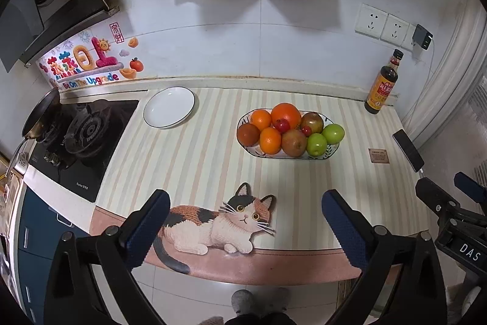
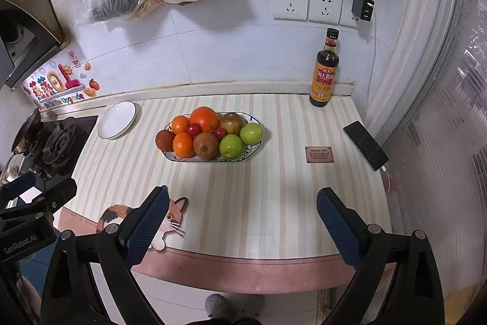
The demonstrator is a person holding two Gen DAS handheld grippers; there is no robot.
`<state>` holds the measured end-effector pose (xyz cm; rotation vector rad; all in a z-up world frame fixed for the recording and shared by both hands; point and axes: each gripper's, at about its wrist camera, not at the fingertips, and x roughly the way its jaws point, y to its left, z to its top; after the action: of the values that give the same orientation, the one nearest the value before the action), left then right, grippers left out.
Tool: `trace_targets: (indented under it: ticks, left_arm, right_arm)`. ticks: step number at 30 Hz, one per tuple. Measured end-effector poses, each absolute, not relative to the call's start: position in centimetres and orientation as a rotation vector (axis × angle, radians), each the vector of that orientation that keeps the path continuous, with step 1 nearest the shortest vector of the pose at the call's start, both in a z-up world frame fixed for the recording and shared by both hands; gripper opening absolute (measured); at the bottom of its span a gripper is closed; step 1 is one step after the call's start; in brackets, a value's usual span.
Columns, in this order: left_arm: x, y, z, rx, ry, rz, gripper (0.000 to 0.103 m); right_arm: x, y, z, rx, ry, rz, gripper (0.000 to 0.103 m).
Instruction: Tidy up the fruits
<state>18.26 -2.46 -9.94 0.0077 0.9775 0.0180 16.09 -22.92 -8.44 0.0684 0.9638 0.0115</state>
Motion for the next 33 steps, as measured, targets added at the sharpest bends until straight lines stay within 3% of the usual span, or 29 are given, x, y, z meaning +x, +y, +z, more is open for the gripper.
trace_targets:
  ticks: [33]
  left_arm:
    - [18.42,-2.90,-9.70,-0.011,0.974,0.026,0.102]
  right_arm:
    - [16.59,-22.96,-8.21,0.060,0.962,0.022,0.100]
